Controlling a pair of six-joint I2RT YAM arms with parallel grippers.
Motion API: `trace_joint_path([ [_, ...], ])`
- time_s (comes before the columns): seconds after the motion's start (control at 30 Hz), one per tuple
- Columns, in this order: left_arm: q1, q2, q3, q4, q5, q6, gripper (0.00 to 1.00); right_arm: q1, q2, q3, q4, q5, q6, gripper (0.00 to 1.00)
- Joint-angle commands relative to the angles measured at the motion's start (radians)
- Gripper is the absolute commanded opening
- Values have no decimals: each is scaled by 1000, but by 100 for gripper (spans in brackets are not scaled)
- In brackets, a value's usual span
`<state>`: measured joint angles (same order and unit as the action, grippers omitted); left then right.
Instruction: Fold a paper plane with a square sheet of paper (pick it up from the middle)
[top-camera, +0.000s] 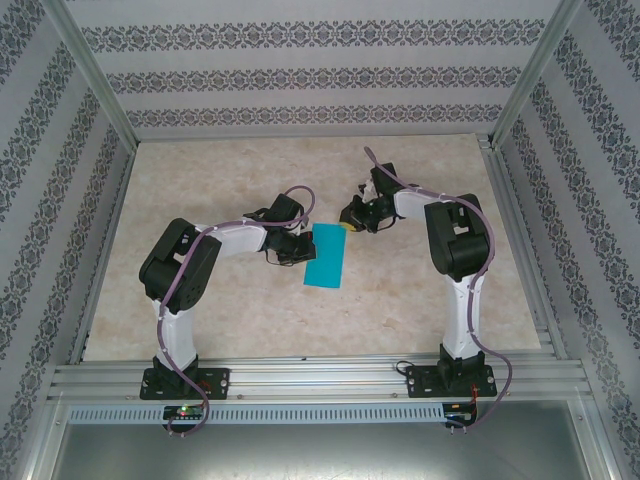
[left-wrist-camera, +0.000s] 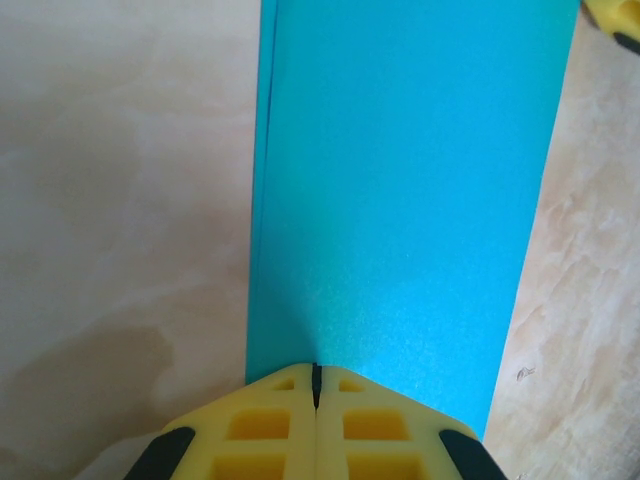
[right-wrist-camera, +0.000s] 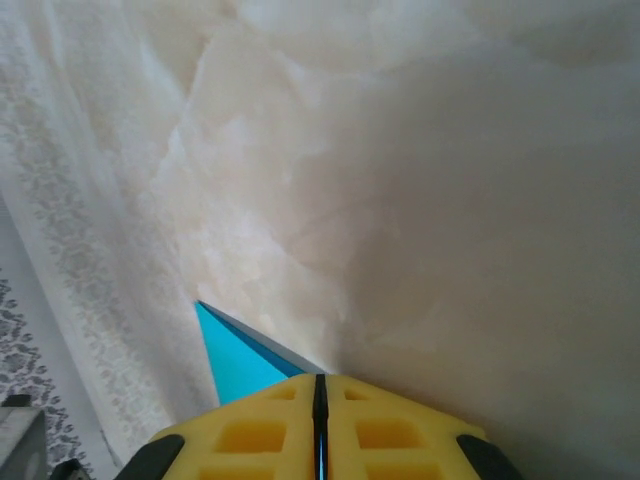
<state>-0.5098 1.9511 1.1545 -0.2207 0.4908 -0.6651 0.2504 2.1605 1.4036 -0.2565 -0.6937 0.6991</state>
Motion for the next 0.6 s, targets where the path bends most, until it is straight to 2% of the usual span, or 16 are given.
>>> trace_joint_path([
  [0.0, -10, 14, -28, -126, -34, 15, 0, -6, -44, -1, 44, -28, 30, 10],
  [0.37, -12, 14, -30, -121, -29, 16, 0, 1, 17, -87, 22, 67, -4, 10],
  [0.5, -10, 15, -31, -123, -28, 18, 0, 22, -18, -45, -93, 159, -64, 10],
  [0.57, -11, 13, -30, -123, -25, 17, 0, 29, -49, -27, -114, 166, -81, 10],
])
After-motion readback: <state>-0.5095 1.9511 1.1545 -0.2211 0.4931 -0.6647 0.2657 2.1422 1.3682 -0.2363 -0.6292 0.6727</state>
